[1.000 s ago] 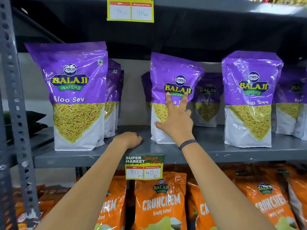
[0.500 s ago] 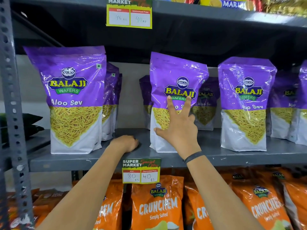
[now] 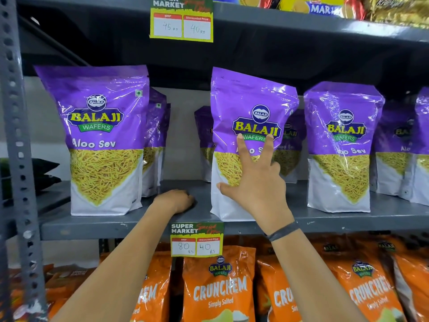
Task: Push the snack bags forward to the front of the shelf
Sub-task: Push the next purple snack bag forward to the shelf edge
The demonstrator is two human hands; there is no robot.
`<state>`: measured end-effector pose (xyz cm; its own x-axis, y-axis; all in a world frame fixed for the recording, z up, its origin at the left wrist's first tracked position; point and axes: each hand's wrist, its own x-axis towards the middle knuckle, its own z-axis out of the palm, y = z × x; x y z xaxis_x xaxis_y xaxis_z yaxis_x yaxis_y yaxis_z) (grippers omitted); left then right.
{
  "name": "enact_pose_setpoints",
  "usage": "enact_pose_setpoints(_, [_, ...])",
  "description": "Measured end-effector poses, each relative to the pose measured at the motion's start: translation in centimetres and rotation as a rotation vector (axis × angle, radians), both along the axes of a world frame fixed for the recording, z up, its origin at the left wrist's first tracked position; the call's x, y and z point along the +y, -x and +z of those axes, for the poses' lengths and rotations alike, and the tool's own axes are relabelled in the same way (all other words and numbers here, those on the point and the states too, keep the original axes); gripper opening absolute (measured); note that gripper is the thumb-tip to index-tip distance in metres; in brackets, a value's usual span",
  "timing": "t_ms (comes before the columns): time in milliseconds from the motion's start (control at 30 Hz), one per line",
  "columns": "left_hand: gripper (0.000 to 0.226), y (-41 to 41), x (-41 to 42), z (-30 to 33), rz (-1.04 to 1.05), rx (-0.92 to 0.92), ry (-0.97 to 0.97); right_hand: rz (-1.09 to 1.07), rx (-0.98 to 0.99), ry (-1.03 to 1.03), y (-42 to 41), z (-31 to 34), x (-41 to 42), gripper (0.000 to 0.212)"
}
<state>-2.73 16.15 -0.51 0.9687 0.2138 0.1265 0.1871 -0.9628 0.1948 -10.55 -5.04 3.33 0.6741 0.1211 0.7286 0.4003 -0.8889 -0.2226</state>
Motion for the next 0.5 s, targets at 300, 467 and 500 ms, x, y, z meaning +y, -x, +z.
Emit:
enact_pose_setpoints(300, [0.052, -0.22, 0.03, 0.02, -0.006, 0.003, -0.002, 0.006, 0.0, 0.008, 0.76, 0.17, -0.37, 0.105])
enact_pose_setpoints(467, [0.051, -0.27, 0.1, -0.16, -0.004, -0.008, -0.014, 0.018, -0.045, -0.016, 0.55, -0.41, -0.65, 0.106])
enact_pose_setpoints(500, [0.051, -0.25, 0.02, -0.16, -0.003, -0.008, -0.016, 0.029, -0.047, -0.026, 0.54, -0.69, -0.69, 0.105])
